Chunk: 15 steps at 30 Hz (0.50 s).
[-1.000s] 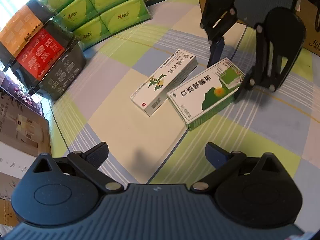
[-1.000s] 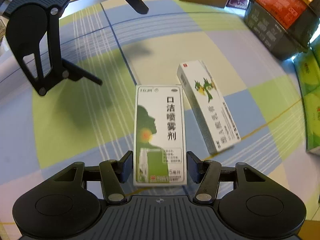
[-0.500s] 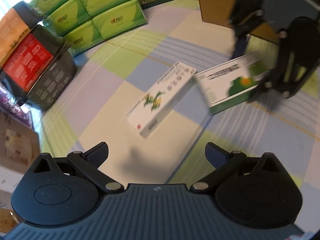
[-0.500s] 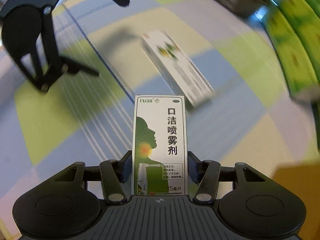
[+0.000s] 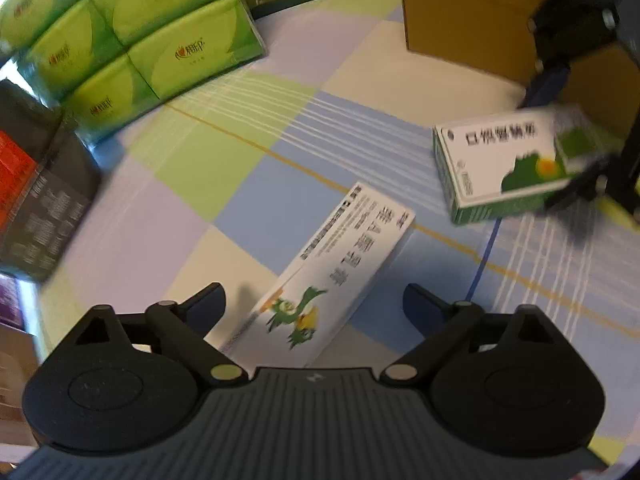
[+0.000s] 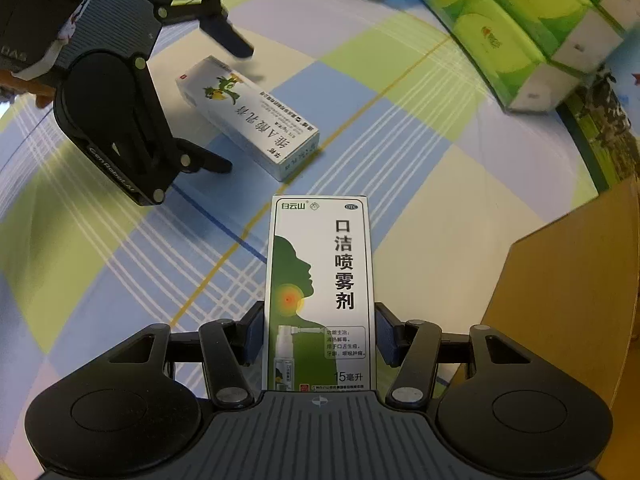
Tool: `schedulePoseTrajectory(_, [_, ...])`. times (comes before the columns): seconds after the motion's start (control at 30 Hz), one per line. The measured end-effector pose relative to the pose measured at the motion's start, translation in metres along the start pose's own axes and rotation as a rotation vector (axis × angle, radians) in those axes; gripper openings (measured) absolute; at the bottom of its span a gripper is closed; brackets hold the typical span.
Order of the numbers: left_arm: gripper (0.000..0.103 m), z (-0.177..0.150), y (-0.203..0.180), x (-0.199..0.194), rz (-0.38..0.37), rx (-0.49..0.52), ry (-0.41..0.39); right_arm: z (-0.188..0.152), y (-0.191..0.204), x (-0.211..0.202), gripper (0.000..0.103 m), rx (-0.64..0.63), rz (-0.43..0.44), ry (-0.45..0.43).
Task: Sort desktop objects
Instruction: 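Grasp green spray box with right tool while left tool grasps white medicine box, then lift and carry both medicine boxes toward the cardboard box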
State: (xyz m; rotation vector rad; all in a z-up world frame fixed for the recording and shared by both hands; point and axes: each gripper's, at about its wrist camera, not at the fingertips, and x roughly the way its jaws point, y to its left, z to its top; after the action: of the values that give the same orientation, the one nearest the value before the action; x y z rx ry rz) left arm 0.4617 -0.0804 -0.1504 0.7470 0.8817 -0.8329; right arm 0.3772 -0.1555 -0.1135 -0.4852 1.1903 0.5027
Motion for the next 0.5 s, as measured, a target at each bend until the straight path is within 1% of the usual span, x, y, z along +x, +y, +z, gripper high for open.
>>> schedulePoseTrajectory(0.03, [0.081, 0.001, 0.003, 0.0, -0.019, -0.034, 0.007, -0.001, 0.0, 0.0, 0.053, 0.016, 0.001, -0.005])
schedulePoseTrajectory(0.07, [0.076, 0.002, 0.004, -0.001, -0.034, -0.066, 0.015, 0.002, -0.002, 0.002, 0.053, 0.025, 0.004, -0.009])
schedulePoseTrajectory(0.1, [0.065, 0.003, 0.003, -0.003, -0.042, -0.089, 0.026, 0.001, -0.001, 0.003, 0.052, 0.038, 0.004, -0.013])
schedulePoseTrajectory(0.13, [0.05, 0.003, 0.003, -0.005, -0.056, -0.115, 0.038, 0.001, 0.0, 0.003, 0.052, 0.046, 0.006, -0.017])
schedulePoseTrajectory(0.17, [0.044, 0.002, 0.002, -0.007, -0.066, -0.147, 0.049, 0.0, 0.0, 0.004, 0.052, 0.059, 0.011, -0.021])
schedulePoseTrajectory(0.2, [0.037, 0.001, 0.0, -0.009, -0.066, -0.181, 0.064, 0.0, 0.0, 0.004, 0.052, 0.069, 0.016, -0.026])
schedulePoseTrajectory(0.23, [0.033, -0.001, -0.002, -0.011, -0.061, -0.214, 0.07, -0.001, 0.001, 0.004, 0.052, 0.078, 0.021, -0.03])
schedulePoseTrajectory(0.33, [0.033, -0.01, -0.015, -0.019, -0.043, -0.306, 0.066, -0.003, 0.002, 0.005, 0.052, 0.111, 0.029, -0.043])
schedulePoseTrajectory(0.5, [0.033, -0.027, -0.05, -0.037, 0.001, -0.412, 0.088, -0.013, 0.013, -0.002, 0.052, 0.146, 0.045, -0.051])
